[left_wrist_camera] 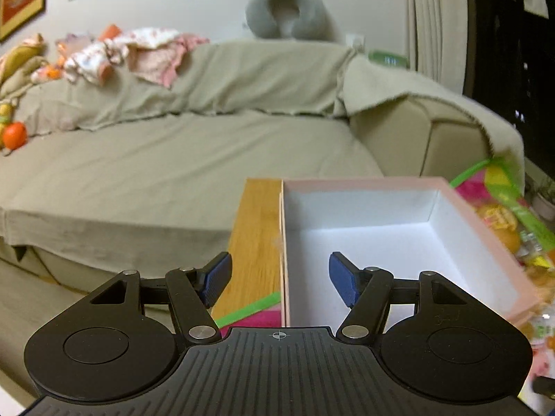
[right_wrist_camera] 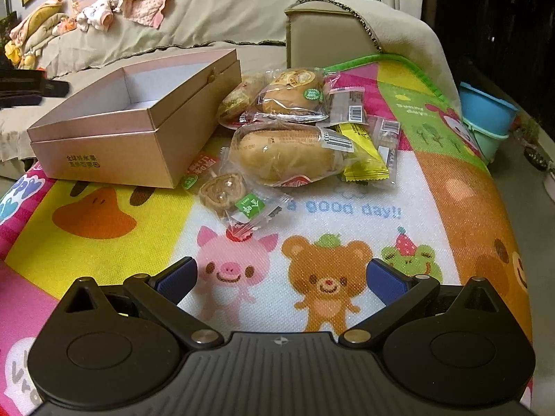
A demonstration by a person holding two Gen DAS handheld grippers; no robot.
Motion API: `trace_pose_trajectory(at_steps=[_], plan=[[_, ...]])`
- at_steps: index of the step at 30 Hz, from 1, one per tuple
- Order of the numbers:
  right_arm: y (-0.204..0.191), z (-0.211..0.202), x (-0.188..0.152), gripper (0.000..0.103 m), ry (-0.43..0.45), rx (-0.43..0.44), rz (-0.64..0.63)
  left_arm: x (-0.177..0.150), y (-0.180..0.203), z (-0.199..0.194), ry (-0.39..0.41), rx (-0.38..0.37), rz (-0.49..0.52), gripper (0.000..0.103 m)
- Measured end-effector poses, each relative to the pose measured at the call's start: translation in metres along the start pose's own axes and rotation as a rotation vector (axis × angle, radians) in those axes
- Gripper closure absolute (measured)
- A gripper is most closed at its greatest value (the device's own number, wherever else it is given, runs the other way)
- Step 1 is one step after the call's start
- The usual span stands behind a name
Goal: Organize objects
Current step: 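Clamp the pink box side wall with the left gripper while the right gripper reaches the cookie packet, then grasp the cookie packet with the right gripper and drop it into the box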
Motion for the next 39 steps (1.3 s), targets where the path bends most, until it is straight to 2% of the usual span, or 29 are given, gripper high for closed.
trace_pose_trajectory(at_steps=[1,4,5,6,7,9,11,14,18,19,24,27,30,33,39], plan=[[0.0,0.0,0.001,0.0,-0.002,0.002,-0.001,0.0,-0.001,0.007,-0.011,-0.002,0.001,0.038],[-0.001,-0.003,0.004,0.0,-0.003,0.041,-0.011,-0.009,-0.002,0.023,-0.053,-0.035,-0.009,0.053],[-0.002,-0.006,0.007,0.0,0.014,0.053,-0.017,-0.012,-0.003,0.027,-0.067,-0.047,-0.012,0.064],[-0.003,-0.01,0.01,0.0,0.04,0.045,-0.03,-0.014,-0.004,0.032,-0.084,-0.05,-0.016,0.079],[-0.004,-0.015,0.014,0.0,0.079,0.022,-0.057,-0.017,-0.006,0.035,-0.099,-0.048,-0.02,0.085],[-0.007,-0.026,0.025,0.0,0.175,-0.042,-0.129,-0.02,-0.009,0.041,-0.115,-0.061,-0.025,0.09],[-0.011,-0.035,0.034,0.0,0.253,-0.095,-0.191,-0.021,-0.01,0.041,-0.111,-0.084,-0.023,0.09],[-0.029,-0.032,0.041,0.0,0.241,-0.082,-0.303,-0.02,-0.017,0.041,-0.108,-0.055,-0.027,0.092],[-0.051,-0.016,0.035,0.033,0.129,0.038,-0.368,-0.019,-0.023,0.04,-0.118,-0.046,-0.027,0.092],[-0.052,-0.012,0.035,0.037,0.114,0.043,-0.374,-0.02,-0.024,0.039,-0.12,-0.045,-0.025,0.092],[-0.062,0.013,0.054,0.038,0.117,-0.002,-0.42,-0.02,-0.025,0.038,-0.126,-0.037,-0.015,0.093],[-0.061,0.023,0.066,0.038,0.095,0.065,-0.377,-0.022,-0.021,0.036,-0.121,-0.046,0.003,0.093],[-0.052,0.025,0.069,0.056,0.047,0.12,-0.322,-0.024,-0.018,0.033,-0.116,-0.044,0.001,0.093],[-0.034,0.018,0.059,0.068,0.018,0.102,-0.271,-0.024,-0.01,0.031,-0.113,-0.063,0.003,0.093],[0.009,-0.009,0.021,0.069,-0.036,0.063,-0.115,-0.028,0.004,0.029,-0.105,-0.065,0.01,0.091]])
Point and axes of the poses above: each gripper's, at about its wrist camera, not at the fingertips, and z roughly the way its jaws point, y to its right, x to its top, the point moved 9 cm from there along z, roughly the way its jaws point, and after that the axes turned 12 degrees about -y, right-handed, at the moved point
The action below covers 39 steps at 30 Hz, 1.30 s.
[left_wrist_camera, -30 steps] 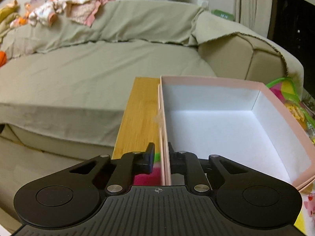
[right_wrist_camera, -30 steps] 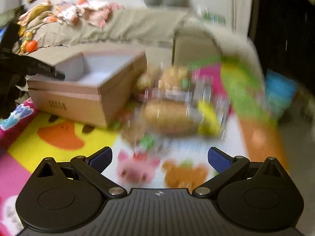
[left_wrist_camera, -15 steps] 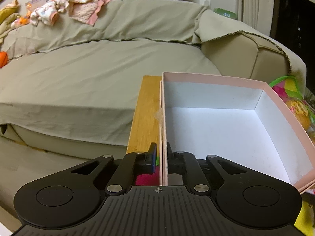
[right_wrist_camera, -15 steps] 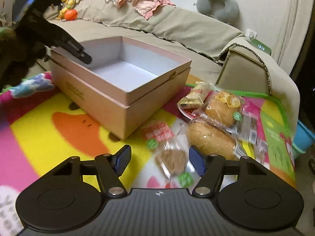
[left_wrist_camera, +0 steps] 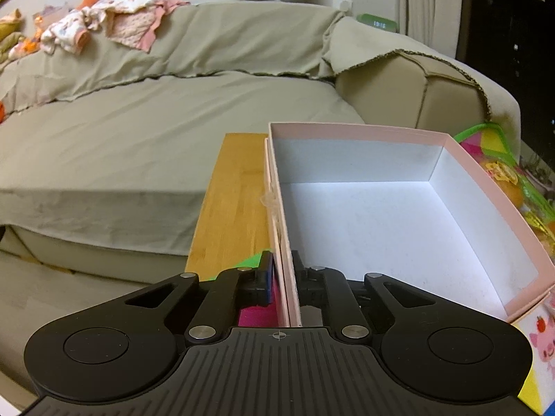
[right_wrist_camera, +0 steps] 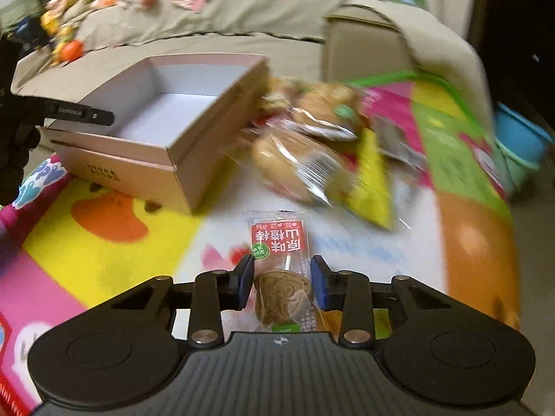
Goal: Organize objects
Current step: 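Grasp the cookie packet with the right gripper and drop it into the box, then grasp the bagged bread roll with the right gripper and lift it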
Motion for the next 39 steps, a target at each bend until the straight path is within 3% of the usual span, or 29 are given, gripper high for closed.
trace_pose_trajectory(at_steps=[4,8,13,16,18,22,25,30,34,39], plan=[[0.009,-0.042,-0.007,0.069,0.05,0.022,0.088,-0.002,0.002,-0.001,0.004,-0.007,-0.011,0.091],[-0.006,-0.092,0.031,0.069,0.17,0.073,0.086,-0.004,0.008,-0.002,0.007,-0.01,0.003,0.089],[-0.051,-0.127,0.106,0.068,0.267,0.22,0.085,-0.006,0.013,-0.002,0.014,-0.011,-0.001,0.089],[-0.086,-0.118,0.161,0.057,0.294,0.341,0.12,-0.006,0.012,-0.002,0.018,-0.016,-0.013,0.09],[-0.106,-0.098,0.188,0.057,0.277,0.361,0.124,-0.007,0.013,-0.002,0.022,-0.018,-0.011,0.089],[-0.106,-0.082,0.192,0.055,0.252,0.327,0.12,-0.009,0.014,-0.002,0.028,-0.029,0.001,0.089],[-0.071,-0.074,0.181,0.049,0.253,0.252,0.156,-0.009,0.014,-0.003,0.031,-0.03,-0.001,0.088],[0.005,-0.051,0.163,0.049,0.208,0.11,0.241,-0.01,0.014,-0.003,0.035,-0.037,-0.016,0.088],[0.041,-0.024,0.154,0.042,0.174,0.03,0.277,-0.009,0.014,-0.003,0.033,-0.037,-0.03,0.088],[0.032,0.02,0.175,0.042,0.139,0.036,0.252,-0.01,0.015,-0.003,0.03,-0.031,-0.025,0.088]])
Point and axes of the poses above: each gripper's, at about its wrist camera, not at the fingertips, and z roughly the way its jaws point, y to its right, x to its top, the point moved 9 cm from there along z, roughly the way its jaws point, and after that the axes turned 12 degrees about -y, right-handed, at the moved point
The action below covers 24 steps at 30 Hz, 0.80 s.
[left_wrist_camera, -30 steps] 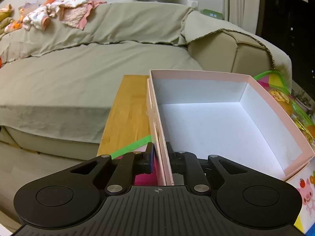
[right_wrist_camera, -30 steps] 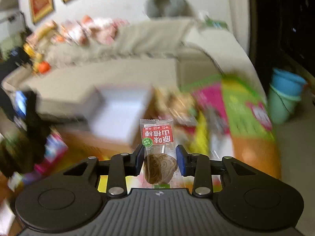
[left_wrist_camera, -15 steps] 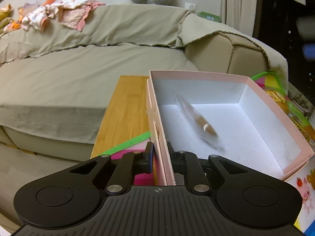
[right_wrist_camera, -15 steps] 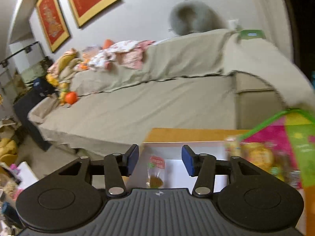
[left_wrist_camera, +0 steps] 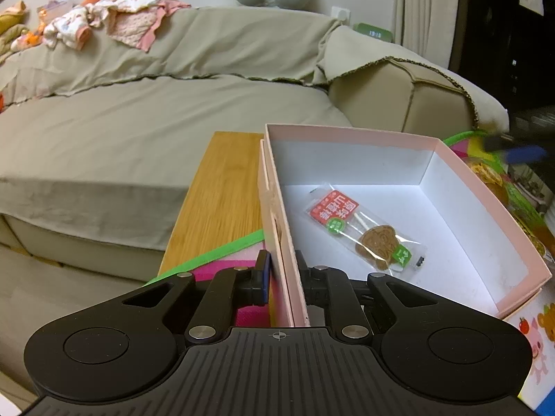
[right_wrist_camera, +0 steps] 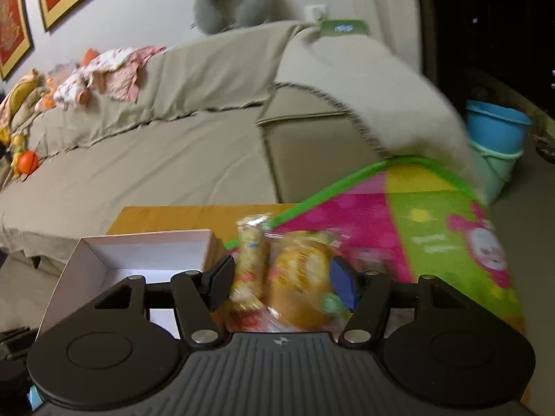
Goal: Organize objects
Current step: 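Grasp the bagged bread roll with the right gripper and lift it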
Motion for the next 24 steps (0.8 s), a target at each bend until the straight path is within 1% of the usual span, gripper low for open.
trace_pose_trajectory(at_steps=[2,3,4,6,8,9,10,11,13,17,18,20,22,24], plan=[[-0.008,0.022,0.016,0.043,-0.008,0.003,-0.007,0.0,0.0,0.0,-0.002,-0.001,0.005,0.088],[-0.011,0.033,0.024,0.046,-0.008,-0.006,-0.005,-0.001,0.0,0.0,-0.003,0.0,0.01,0.088],[-0.012,0.046,0.033,0.051,-0.011,-0.015,0.005,-0.001,0.001,-0.001,-0.003,0.001,0.014,0.088],[-0.009,0.069,0.048,0.055,-0.037,-0.023,0.059,-0.001,0.002,-0.001,-0.005,0.006,0.023,0.088],[-0.004,0.091,0.055,0.059,-0.088,0.024,0.129,-0.002,0.002,-0.002,-0.007,0.007,0.025,0.088],[-0.005,0.1,0.054,0.064,-0.133,0.068,0.145,-0.002,0.002,-0.002,-0.008,0.006,0.024,0.088],[-0.006,0.107,0.05,0.069,-0.172,0.096,0.145,-0.002,0.002,-0.002,-0.009,0.006,0.023,0.088],[-0.007,0.108,0.045,0.071,-0.194,0.097,0.131,-0.002,0.002,-0.002,-0.008,0.005,0.022,0.088],[-0.009,0.101,0.034,0.071,-0.222,0.096,0.073,-0.001,0.002,-0.002,-0.009,0.005,0.015,0.088],[-0.003,0.074,0.005,0.071,-0.271,0.1,0.014,0.0,0.002,-0.002,-0.006,0.002,0.001,0.088],[0.001,0.066,-0.005,0.075,-0.286,0.092,-0.004,0.0,0.001,-0.002,-0.007,0.001,-0.003,0.088],[0.006,0.053,-0.024,0.075,-0.307,0.048,-0.062,-0.001,0.001,-0.002,-0.007,0.0,-0.005,0.088],[0.012,0.035,-0.04,0.075,-0.291,-0.01,-0.135,-0.001,0.001,-0.002,-0.007,0.001,-0.003,0.088],[0.018,0.008,-0.052,0.074,-0.228,-0.042,-0.183,-0.001,0.001,-0.002,-0.007,0.001,-0.004,0.088]])
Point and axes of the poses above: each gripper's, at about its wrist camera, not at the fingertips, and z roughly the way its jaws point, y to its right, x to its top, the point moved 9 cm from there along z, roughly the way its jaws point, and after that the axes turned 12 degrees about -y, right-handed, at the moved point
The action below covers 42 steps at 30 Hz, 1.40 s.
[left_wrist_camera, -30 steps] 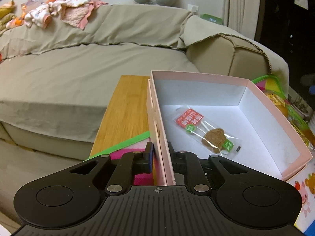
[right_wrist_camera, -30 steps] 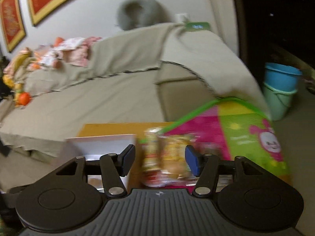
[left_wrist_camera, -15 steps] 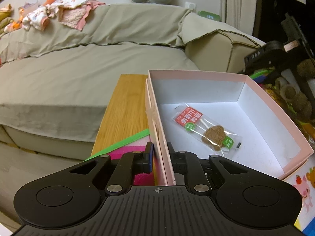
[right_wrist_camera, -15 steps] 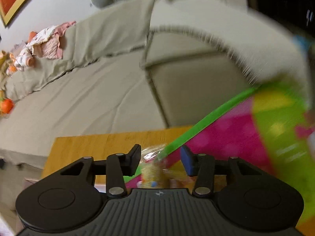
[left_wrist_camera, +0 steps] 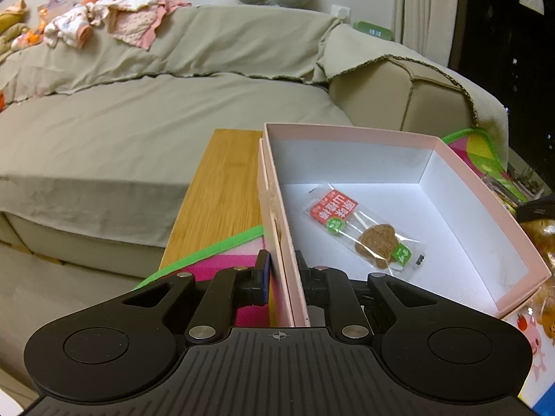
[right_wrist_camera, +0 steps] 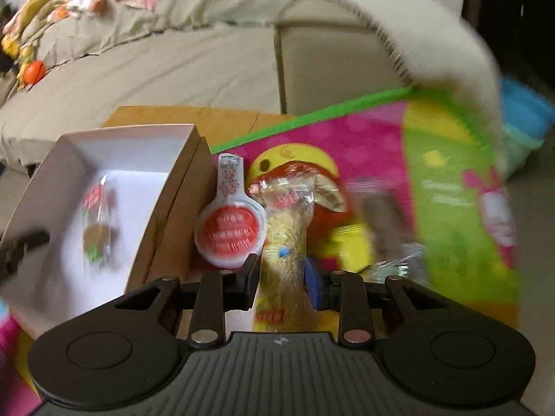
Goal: Organize objects
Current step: 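Grasp the bagged bread roll with the right gripper and lift it, then carry the bread roll over the box and release it with the right gripper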
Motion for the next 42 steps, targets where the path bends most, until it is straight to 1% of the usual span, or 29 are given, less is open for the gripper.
trace_pose_trajectory(at_steps=[2,3,4,5,7,9,10,11,13,14,15,16,18,19,21,22,23,25,27,29,30,31,33,37,39,42], plan=[[-0.003,-0.027,-0.02,0.064,0.069,-0.009,-0.066,0.0,0.0,0.0,-0.001,0.001,-0.005,0.088],[-0.005,-0.037,-0.029,0.048,0.09,-0.004,-0.091,-0.001,0.0,0.0,-0.001,0.001,-0.007,0.088],[-0.009,-0.045,-0.04,0.04,0.107,0.011,-0.111,-0.001,0.0,-0.001,-0.002,0.0,-0.009,0.088],[-0.013,-0.049,-0.048,0.04,0.11,0.03,-0.125,-0.001,0.0,-0.001,-0.002,-0.001,-0.011,0.088],[-0.023,-0.047,-0.068,0.04,0.088,0.059,-0.147,-0.002,-0.001,-0.001,-0.003,-0.003,-0.015,0.088],[-0.03,-0.041,-0.088,0.04,0.039,0.098,-0.117,-0.003,0.0,-0.002,-0.006,-0.003,-0.012,0.088],[-0.037,-0.039,-0.099,0.038,0.004,0.143,-0.107,-0.003,0.0,-0.002,-0.007,-0.003,-0.01,0.088],[-0.047,-0.041,-0.111,0.038,-0.012,0.174,-0.125,-0.003,0.0,-0.002,-0.008,-0.001,-0.008,0.088],[-0.07,-0.051,-0.13,0.039,-0.016,0.205,-0.229,-0.002,0.0,-0.002,-0.011,0.0,-0.005,0.088],[-0.081,-0.058,-0.135,0.038,-0.003,0.204,-0.285,-0.002,0.0,-0.002,-0.011,0.0,-0.001,0.088],[-0.087,-0.063,-0.138,0.037,0.015,0.179,-0.332,-0.002,0.0,-0.002,-0.011,-0.001,0.004,0.088],[-0.092,-0.067,-0.137,0.032,0.038,0.131,-0.382,-0.002,0.0,-0.002,-0.01,-0.002,0.006,0.088],[-0.093,-0.068,-0.129,0.025,0.095,-0.005,-0.468,-0.002,0.001,-0.001,-0.009,-0.003,0.009,0.088],[-0.089,-0.064,-0.123,0.024,0.114,-0.081,-0.507,-0.002,0.001,-0.001,-0.01,-0.003,0.011,0.088],[-0.079,-0.05,-0.108,0.024,0.117,-0.195,-0.56,-0.002,0.002,-0.001,-0.014,0.002,0.018,0.088],[-0.074,-0.042,-0.101,0.024,0.105,-0.227,-0.575,-0.002,0.002,-0.001,-0.017,0.004,0.02,0.088],[-0.071,-0.033,-0.095,0.024,0.085,-0.23,-0.583,-0.002,0.002,-0.001,-0.02,0.005,0.019,0.088],[-0.067,-0.02,-0.087,0.024,0.047,-0.191,-0.571,-0.002,0.002,0.0,-0.022,0.005,0.016,0.088],[-0.066,-0.013,-0.086,0.027,0.01,-0.141,-0.528,-0.002,0.002,-0.001,-0.023,0.005,0.014,0.088],[-0.063,-0.016,-0.087,0.036,0.014,-0.145,-0.49,-0.002,0.002,-0.001,-0.024,0.005,0.014,0.088],[-0.06,-0.024,-0.091,0.041,0.022,-0.135,-0.465,-0.002,0.002,-0.001,-0.023,0.004,0.014,0.088],[-0.058,-0.028,-0.094,0.043,0.024,-0.112,-0.43,-0.002,0.002,-0.001,-0.023,0.005,0.015,0.088],[-0.052,-0.044,-0.105,0.044,0.024,-0.053,-0.347,-0.003,0.002,-0.001,-0.02,0.007,0.017,0.088],[-0.048,-0.089,-0.13,0.045,0.059,0.027,-0.226,-0.003,0.001,-0.001,-0.016,0.002,0.014,0.088],[-0.05,-0.106,-0.128,0.045,0.088,0.067,-0.192,-0.003,0.0,-0.001,-0.016,0.002,0.012,0.088],[-0.062,-0.133,-0.111,0.044,0.137,0.139,-0.153,-0.003,0.0,-0.001,-0.016,0.01,0.022,0.089]])
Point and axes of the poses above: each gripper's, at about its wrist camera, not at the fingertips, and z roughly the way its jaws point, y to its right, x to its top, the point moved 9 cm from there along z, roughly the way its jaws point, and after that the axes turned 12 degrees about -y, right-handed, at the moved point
